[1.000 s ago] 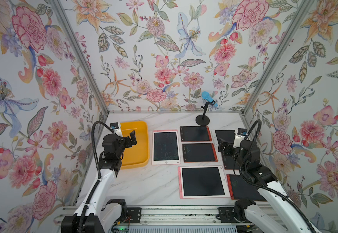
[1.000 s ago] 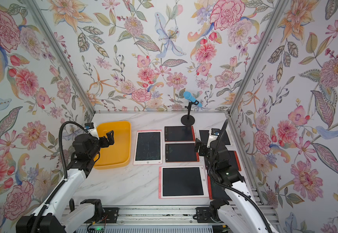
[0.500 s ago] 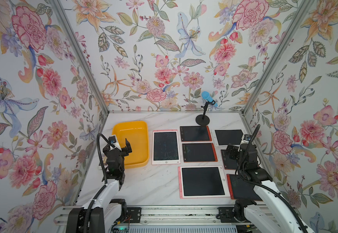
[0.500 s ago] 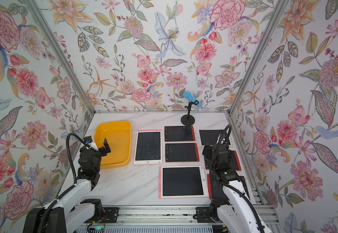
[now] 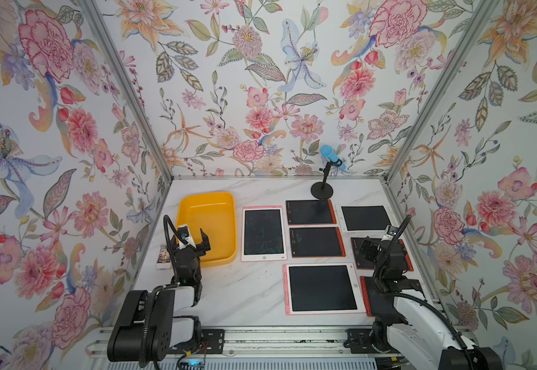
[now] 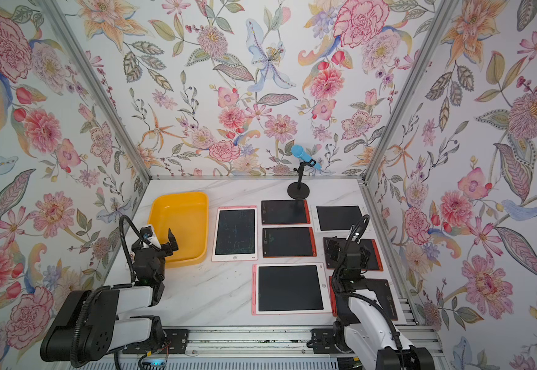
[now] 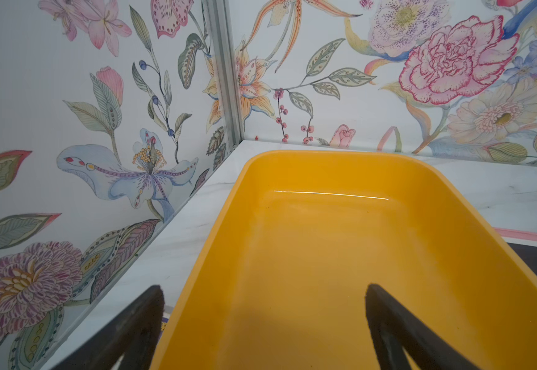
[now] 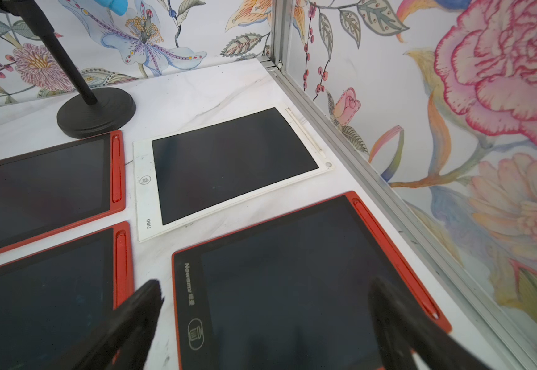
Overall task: Take out the writing tablet from the storage box
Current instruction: Reset both arms
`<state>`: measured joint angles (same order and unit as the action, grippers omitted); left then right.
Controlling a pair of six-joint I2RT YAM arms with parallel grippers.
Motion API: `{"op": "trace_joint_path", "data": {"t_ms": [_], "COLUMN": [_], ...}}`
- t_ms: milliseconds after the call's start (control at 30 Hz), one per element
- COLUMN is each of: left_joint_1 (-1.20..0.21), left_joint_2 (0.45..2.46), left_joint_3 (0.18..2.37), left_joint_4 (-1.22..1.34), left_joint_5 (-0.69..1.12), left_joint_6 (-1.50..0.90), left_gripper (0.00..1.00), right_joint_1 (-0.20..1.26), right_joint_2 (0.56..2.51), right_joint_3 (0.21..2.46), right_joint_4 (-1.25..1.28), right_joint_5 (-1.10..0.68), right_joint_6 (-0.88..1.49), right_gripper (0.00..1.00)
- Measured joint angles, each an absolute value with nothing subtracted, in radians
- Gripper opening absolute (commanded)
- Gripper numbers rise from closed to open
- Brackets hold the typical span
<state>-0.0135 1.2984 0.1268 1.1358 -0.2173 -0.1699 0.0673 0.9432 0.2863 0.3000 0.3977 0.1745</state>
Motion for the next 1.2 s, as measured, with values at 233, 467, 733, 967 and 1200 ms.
{"op": "trace_joint_path", "data": {"t_ms": [233, 467, 733, 967, 1200], "left_joint_1": [-0.034, -0.102, -0.102, -0.101, -0.101], "left_joint_2": [1.474, 1.569, 1.571, 1.571, 1.571], "left_joint_3": [0.114, 0.174, 0.196, 0.196, 0.196], "left_joint_4": [1.382, 1.385, 1.391, 1.392, 1.392], "left_joint_5": [-0.220, -0.226, -0.264, -0.302, -0.319], "left_joint_6": [-0.096, -0.023, -0.014, -0.016, -0.016], "left_gripper": [0.99, 0.99, 0.99, 0.99, 0.99], "right_joint_1": [0.022, -0.023, 0.032, 0.019, 0.015], "right_joint_2": [1.217, 1.398, 1.539, 1.546, 1.546], "right_joint_3": [0.246, 0.249, 0.227, 0.288, 0.292], "right_joint_4": [0.614, 0.889, 1.114, 1.089, 1.076], "right_joint_5": [0.363, 0.255, 0.111, 0.056, 0.044], "right_joint_6": [0.118, 0.097, 0.011, -0.015, -0.015], "right_gripper": [1.00, 1.00, 1.00, 1.00, 1.00]}}
